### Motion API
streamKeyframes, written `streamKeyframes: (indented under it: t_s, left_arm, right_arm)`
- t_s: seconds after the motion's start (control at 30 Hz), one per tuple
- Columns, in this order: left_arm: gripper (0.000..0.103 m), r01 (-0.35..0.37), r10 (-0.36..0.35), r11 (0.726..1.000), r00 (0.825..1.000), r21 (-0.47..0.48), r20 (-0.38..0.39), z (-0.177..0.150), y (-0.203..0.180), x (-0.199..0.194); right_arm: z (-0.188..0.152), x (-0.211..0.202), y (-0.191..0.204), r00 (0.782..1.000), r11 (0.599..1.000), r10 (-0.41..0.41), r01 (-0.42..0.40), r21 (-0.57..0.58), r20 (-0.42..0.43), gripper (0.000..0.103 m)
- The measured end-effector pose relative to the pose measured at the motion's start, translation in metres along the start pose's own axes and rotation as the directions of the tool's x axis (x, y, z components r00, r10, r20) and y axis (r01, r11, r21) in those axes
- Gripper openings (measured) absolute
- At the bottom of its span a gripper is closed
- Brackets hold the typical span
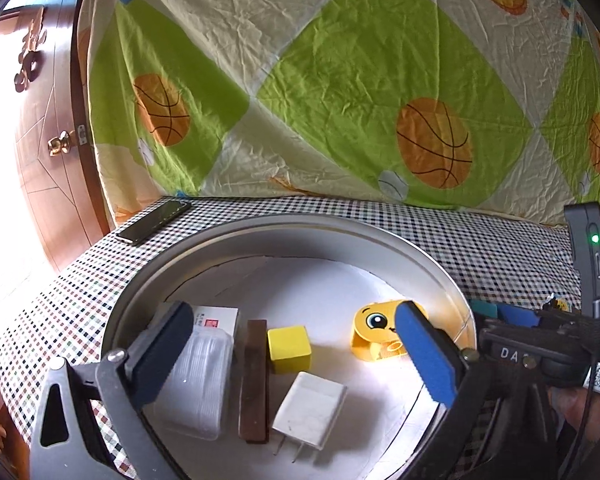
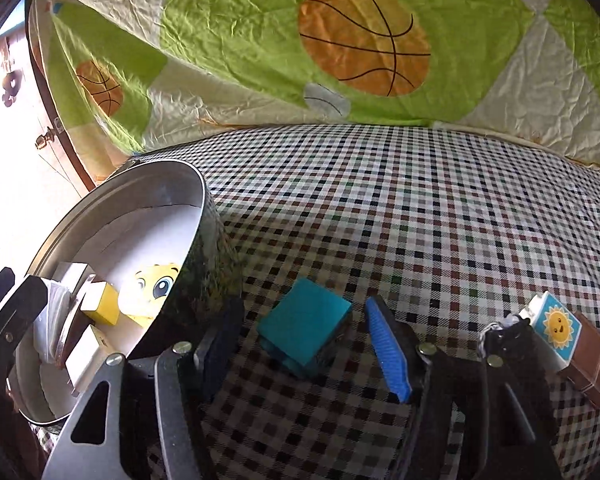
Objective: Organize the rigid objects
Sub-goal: 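Move the right gripper to the teal block and close on it, then grasp the black brush with the left gripper while the right gripper lifts the teal block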
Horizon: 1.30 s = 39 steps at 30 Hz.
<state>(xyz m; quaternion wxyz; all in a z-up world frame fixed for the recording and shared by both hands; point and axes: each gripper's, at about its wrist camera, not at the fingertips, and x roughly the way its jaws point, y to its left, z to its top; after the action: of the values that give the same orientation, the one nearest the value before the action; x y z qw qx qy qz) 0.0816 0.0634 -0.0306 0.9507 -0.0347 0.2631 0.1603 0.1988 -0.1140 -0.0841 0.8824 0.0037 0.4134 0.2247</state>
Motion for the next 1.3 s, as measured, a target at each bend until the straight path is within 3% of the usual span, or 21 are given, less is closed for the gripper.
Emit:
streamKeyframes:
  t_s: [0.07,0.23,0.4,0.63,1.0,1.3]
  left_arm:
    - [0.102,0.013,-0.013,1.0,1.0,0.001,0.004,0.0,-0.002,-0.001]
    - [0.102,0.037,-0.037,0.999,0.999,0.004,0.01,0.0,-0.009,-0.004]
    - [0.102,0.07,-0.071,0.997,0.997,0.027,0.027,0.001,-0.029,-0.012]
    - [0.102,0.158,-0.159,0.987,0.987,0.041,0.014,0.0,-0.074,-0.012]
    - [0.102,0.286,-0.274,0.95,0.956,0.127,-0.102,-0.009,-0.175,0.008]
    - [0.102,0.346,-0.302,0.912,0.93,0.221,-0.209,-0.023,-0.231,0.027]
  right_arm:
    - [0.0,0.008,0.0,0.999,1.0,0.024,-0.024,0.003,-0.036,0.053]
    - [-0.004,0.005,0.001,0.999,0.999,0.045,-0.045,-0.006,-0.021,0.049]
    - [-0.013,-0.038,0.006,0.994,0.999,0.033,-0.029,-0.04,0.108,0.049]
    - [-0.03,-0.108,-0.033,0.957,0.996,-0.09,0.094,0.0,0.276,0.049]
    - [-0.042,-0.13,-0.132,0.925,0.95,-0.295,0.255,0.181,0.241,0.049]
    - [-0.053,-0.132,-0.165,0.913,0.926,-0.343,0.289,0.243,0.22,0.049]
